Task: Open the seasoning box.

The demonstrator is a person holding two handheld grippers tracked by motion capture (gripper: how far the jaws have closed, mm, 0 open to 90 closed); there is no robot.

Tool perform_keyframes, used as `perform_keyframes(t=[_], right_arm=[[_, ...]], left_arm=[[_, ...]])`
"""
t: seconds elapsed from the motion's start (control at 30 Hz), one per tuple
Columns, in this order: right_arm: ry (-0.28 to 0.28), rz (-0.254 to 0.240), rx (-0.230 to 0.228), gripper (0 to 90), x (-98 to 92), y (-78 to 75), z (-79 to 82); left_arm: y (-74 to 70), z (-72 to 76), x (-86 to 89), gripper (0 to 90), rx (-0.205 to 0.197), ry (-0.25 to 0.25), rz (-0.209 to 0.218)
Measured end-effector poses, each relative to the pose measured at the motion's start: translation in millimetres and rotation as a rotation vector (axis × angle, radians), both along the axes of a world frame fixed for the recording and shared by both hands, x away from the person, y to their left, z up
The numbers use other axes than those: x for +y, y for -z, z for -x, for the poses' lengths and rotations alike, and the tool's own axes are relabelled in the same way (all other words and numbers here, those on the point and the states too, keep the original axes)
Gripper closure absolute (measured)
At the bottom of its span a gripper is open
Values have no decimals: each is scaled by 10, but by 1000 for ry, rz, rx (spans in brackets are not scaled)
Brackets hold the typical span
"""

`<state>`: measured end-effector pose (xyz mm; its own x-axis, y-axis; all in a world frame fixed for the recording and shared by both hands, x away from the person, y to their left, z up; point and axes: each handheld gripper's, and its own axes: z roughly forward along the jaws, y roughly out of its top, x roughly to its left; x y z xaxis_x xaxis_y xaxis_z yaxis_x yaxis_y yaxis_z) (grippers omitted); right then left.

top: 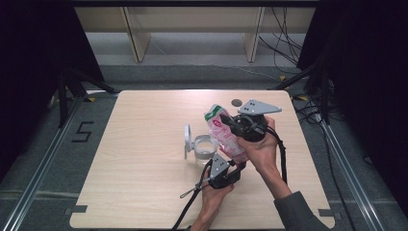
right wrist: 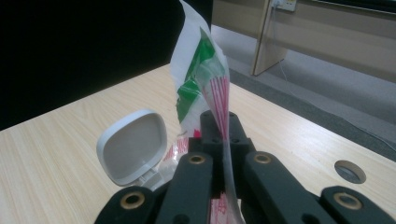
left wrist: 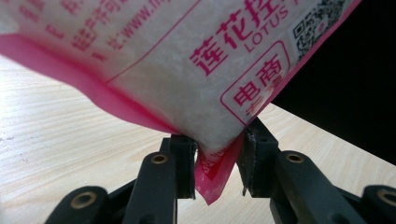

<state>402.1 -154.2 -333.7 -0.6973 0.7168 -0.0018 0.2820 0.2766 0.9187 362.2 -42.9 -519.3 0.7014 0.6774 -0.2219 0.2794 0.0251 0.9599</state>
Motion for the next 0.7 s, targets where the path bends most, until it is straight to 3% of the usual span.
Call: perform_keyframes(t=[0.17, 0.27, 0.3, 0.37, 0.7], right_arm=[[-9, 9, -4, 900, 65, -1, -19], [3, 20, -29, 900, 115, -13, -23], [-16, 39, -36, 900, 124, -21, -37], [-9, 50, -3, 900, 161, -29, -37], [-17, 81, -6, 900, 280, 33, -87]], left_arm=[[-14, -18, -3, 698, -11, 1, 15], [-35, -32, -3, 699, -16, 4, 18], [-37, -31, -6, 700, -15, 6, 21], [-39, -28, -6, 701, -14, 11, 16], [-37, -36, -28, 708, -9, 37, 23]])
